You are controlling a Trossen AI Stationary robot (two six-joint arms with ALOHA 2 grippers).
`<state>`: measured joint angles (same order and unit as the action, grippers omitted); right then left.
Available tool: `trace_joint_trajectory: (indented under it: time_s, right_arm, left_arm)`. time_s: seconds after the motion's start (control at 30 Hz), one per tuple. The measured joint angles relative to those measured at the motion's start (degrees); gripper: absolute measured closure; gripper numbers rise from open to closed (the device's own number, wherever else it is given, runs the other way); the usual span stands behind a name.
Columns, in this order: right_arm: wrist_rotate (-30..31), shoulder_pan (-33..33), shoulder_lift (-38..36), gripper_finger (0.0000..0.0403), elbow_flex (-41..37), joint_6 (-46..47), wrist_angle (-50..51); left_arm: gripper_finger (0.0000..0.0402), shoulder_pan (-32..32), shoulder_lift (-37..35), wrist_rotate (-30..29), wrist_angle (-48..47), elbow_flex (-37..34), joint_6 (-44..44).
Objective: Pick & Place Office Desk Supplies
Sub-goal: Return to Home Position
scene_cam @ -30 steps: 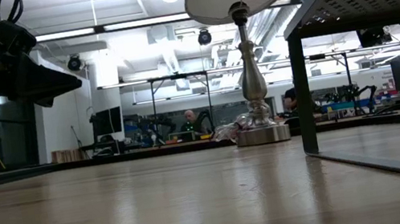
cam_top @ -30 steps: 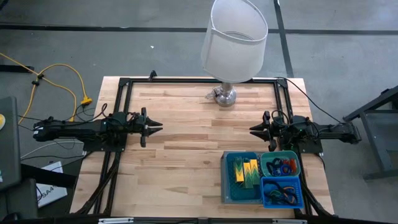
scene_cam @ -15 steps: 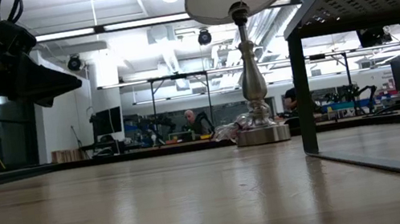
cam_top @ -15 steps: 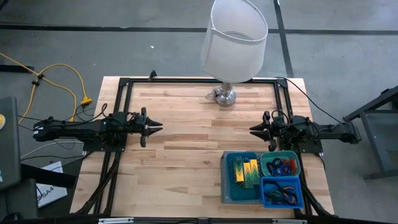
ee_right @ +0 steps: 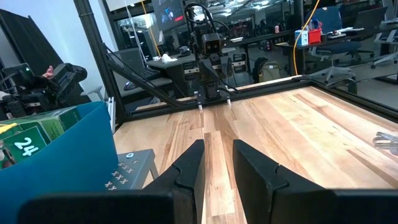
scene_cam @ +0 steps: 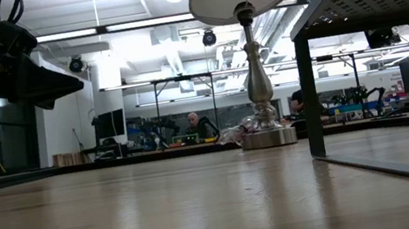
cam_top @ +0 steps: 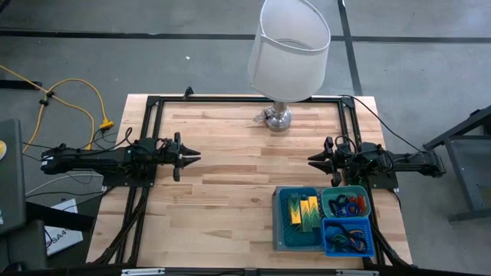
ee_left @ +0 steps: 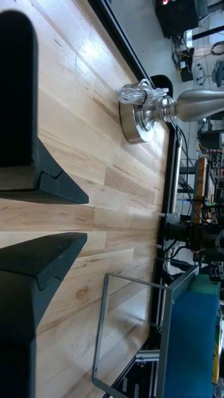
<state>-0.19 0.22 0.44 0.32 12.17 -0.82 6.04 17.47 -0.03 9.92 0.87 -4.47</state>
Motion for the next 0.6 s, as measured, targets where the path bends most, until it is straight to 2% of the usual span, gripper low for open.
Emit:
trace_joint_trajectory:
  time_s: [0.6]
  right_arm:
    - [0.0,-0.01,0.01,0.0332,0.0,0.01,0.01]
  left_arm:
    - [0.0323,-0.02,-0.01,-0.02,-0.01,-0.4,0.0]
